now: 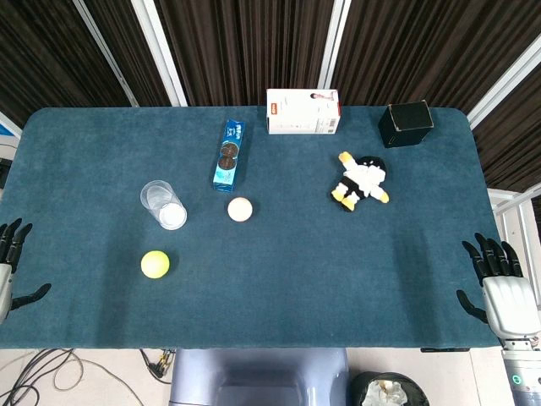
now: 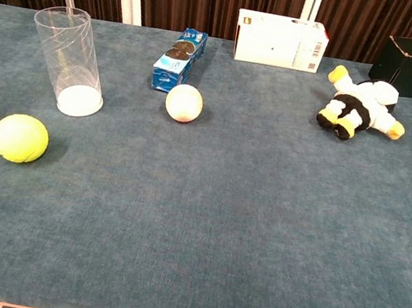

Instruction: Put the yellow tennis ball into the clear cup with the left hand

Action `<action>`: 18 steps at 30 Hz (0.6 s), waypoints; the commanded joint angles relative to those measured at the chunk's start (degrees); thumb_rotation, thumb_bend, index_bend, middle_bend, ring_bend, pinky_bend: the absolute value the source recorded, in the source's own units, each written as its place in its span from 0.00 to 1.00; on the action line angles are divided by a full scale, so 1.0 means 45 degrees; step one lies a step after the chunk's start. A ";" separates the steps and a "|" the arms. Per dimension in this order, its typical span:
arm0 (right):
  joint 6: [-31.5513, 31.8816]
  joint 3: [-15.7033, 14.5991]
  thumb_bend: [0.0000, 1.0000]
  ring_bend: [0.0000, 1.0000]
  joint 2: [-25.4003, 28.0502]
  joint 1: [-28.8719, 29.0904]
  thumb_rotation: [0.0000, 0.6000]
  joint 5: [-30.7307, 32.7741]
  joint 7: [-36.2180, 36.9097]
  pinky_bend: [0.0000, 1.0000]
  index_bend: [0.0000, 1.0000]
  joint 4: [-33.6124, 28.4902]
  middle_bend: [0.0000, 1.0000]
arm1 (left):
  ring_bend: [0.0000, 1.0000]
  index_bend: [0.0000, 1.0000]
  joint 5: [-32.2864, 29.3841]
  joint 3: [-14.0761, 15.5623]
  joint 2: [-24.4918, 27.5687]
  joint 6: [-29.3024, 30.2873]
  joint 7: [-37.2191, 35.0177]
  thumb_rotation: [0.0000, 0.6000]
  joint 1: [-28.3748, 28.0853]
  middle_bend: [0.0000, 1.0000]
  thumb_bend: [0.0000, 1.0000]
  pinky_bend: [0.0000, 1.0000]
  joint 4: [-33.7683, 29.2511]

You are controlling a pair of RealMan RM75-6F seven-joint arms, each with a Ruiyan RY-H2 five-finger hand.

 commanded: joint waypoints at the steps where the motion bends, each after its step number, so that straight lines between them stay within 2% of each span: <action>1: -0.0057 -0.0029 0.35 0.04 0.0051 -0.0001 1.00 0.0026 -0.0048 0.00 0.13 -0.0021 0.03 | 0.00 0.06 0.0019 0.0008 0.0031 0.0024 -0.0021 1.00 0.0019 0.00 0.00 0.00 -0.0002; 9: -0.0128 0.0080 0.35 0.04 0.0017 0.0003 1.00 0.0285 -0.0045 0.00 0.13 -0.0006 0.04 | 0.00 0.06 0.0015 0.0068 0.0226 -0.0198 -0.0456 1.00 -0.0014 0.00 0.00 0.00 -0.0046; 18: -0.0095 0.0081 0.35 0.04 0.0040 0.0011 1.00 0.0222 -0.0008 0.00 0.13 -0.0013 0.03 | 0.00 0.06 0.0178 0.0200 0.0603 -0.0564 -0.1940 1.00 -0.0100 0.00 0.00 0.00 0.0026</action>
